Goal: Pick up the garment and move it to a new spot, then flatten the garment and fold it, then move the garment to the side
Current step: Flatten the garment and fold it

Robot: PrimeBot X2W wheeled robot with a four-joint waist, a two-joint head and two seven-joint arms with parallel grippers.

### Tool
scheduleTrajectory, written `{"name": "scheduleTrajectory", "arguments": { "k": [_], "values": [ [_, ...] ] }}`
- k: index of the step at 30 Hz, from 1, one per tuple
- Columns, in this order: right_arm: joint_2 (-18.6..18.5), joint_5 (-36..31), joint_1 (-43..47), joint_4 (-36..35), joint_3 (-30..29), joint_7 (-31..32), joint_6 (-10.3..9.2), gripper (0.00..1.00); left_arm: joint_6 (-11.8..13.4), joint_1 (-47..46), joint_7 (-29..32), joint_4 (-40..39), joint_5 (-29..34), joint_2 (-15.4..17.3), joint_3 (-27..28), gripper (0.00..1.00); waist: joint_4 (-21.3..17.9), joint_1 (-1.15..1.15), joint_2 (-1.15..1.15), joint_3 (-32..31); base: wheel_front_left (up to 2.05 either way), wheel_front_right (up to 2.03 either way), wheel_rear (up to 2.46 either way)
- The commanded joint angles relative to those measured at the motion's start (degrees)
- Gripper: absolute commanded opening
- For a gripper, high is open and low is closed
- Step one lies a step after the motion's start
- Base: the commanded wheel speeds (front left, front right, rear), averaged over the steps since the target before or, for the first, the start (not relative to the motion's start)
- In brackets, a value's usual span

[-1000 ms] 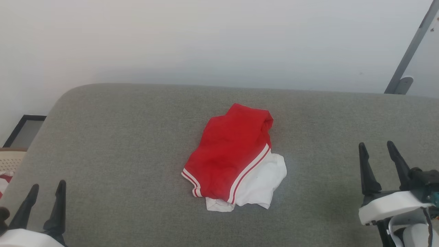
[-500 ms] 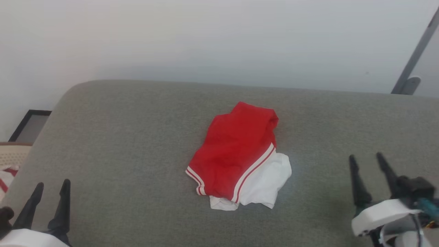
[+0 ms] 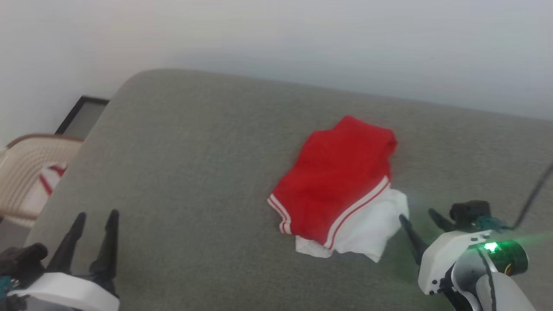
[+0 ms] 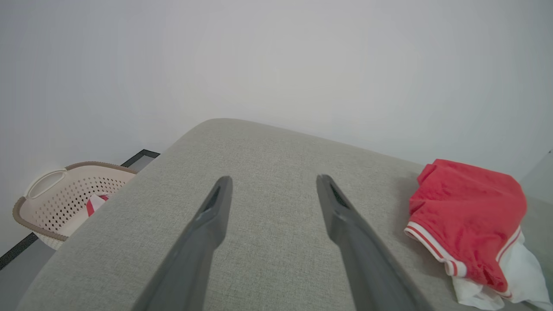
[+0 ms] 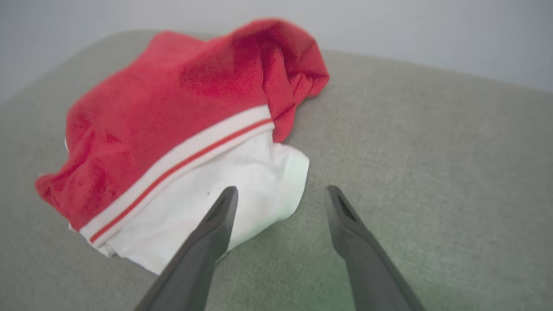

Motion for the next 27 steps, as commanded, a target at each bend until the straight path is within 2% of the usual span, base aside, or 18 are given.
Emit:
{"name": "scheduleTrajectory", "arguments": {
  "k": [1,7,12,13,14,15,21,27],
  "values": [
    [-0.42,-0.73,-0.89,0.96,0.10,2.60,-0.02,1.00,-0.46,-1.37,-0.04,-0.11,0.31,-0.59,-0.62,1.00,2.20,0.00,0.00,2.04,0.00,0.00,0.00],
    [-0.31,-3.13,-2.69,5.31,-0.37,13.55,-0.01,1.00,-1.36,-4.29,-0.25,1.06,1.12,-2.56,-2.83,1.00,5.29,0.00,0.00,4.63,0.00,0.00,0.00],
    [0.79,-4.55,-3.40,7.47,0.18,17.72,0.00,1.00,-1.87,-5.66,-0.41,2.02,1.17,-3.68,-3.45,1.00,6.27,0.00,0.00,5.45,0.00,0.00,0.00],
    [0.89,-4.77,-3.57,7.76,0.40,18.59,0.01,0.87,-1.92,-5.85,-0.45,2.29,1.21,-3.85,-3.55,1.00,6.39,0.00,0.00,5.53,0.00,0.00,0.00],
    [0.98,-5.01,-3.67,7.88,0.69,19.26,0.02,0.41,-1.97,-6.08,-0.51,2.48,1.14,-3.93,-3.57,1.00,6.47,0.00,0.00,5.58,0.00,0.00,0.00],
    [1.05,-5.13,-3.94,7.85,1.04,19.92,0.02,0.00,-2.12,-6.33,-0.58,2.66,1.05,-3.96,-3.47,1.00,6.48,0.00,0.00,5.62,0.00,0.00,0.00],
    [-0.71,-4.42,-5.32,5.04,2.46,23.66,-0.01,0.00,-2.30,-6.47,-0.89,3.36,0.71,-3.98,-2.72,1.00,5.59,0.00,0.00,5.54,0.00,0.00,0.00],
    [-3.62,-3.24,-6.84,-1.37,0.48,27.14,-0.06,0.00,-1.95,-6.04,-1.06,3.07,0.90,-3.40,-1.71,1.00,3.25,0.00,0.00,4.95,0.00,0.00,0.00]
  ]
}}
